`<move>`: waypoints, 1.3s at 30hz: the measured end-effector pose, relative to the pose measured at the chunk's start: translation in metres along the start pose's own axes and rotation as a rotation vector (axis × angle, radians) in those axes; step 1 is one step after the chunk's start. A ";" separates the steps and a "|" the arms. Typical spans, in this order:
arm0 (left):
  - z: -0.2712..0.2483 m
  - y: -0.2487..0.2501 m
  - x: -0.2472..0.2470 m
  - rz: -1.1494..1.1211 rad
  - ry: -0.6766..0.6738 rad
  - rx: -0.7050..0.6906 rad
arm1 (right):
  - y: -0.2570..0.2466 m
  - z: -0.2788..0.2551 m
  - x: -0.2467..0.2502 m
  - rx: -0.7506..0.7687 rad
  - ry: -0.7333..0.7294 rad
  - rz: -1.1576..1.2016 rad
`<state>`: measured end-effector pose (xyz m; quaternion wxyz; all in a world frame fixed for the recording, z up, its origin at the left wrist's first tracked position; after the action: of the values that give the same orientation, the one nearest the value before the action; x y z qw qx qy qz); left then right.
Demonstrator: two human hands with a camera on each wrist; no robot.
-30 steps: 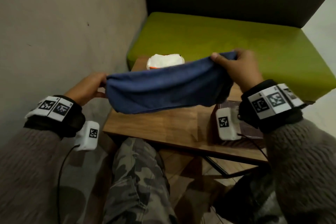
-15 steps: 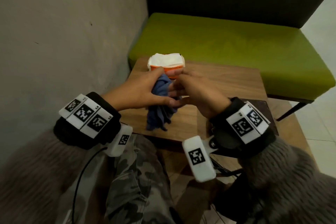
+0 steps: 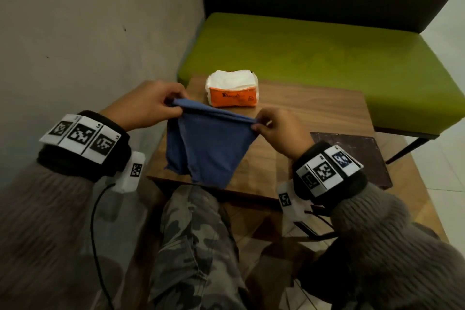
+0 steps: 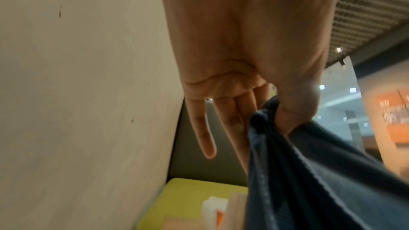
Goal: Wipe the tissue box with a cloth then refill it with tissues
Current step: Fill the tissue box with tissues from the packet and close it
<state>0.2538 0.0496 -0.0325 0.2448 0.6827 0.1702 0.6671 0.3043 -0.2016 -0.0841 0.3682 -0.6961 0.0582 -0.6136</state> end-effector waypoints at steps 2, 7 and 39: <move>0.003 -0.007 -0.002 0.121 0.141 0.029 | -0.008 0.010 0.007 0.031 0.133 -0.014; -0.005 -0.024 -0.020 0.238 0.283 -0.061 | -0.011 0.009 0.000 0.134 0.261 -0.057; 0.043 0.103 -0.220 -0.073 -0.392 -0.092 | 0.145 -0.065 0.078 -0.355 -0.570 -0.580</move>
<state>0.2753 -0.1627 -0.1560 0.3281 0.7810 0.1132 0.5192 0.3182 -0.3769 -0.1067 0.0571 -0.8775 -0.1390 -0.4555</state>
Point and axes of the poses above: each hand's wrist, its own z-axis towards the middle knuckle, its own x-axis out of the back of the hand, y = z × x, the point moved 3 cm from there along z, towards the middle knuckle
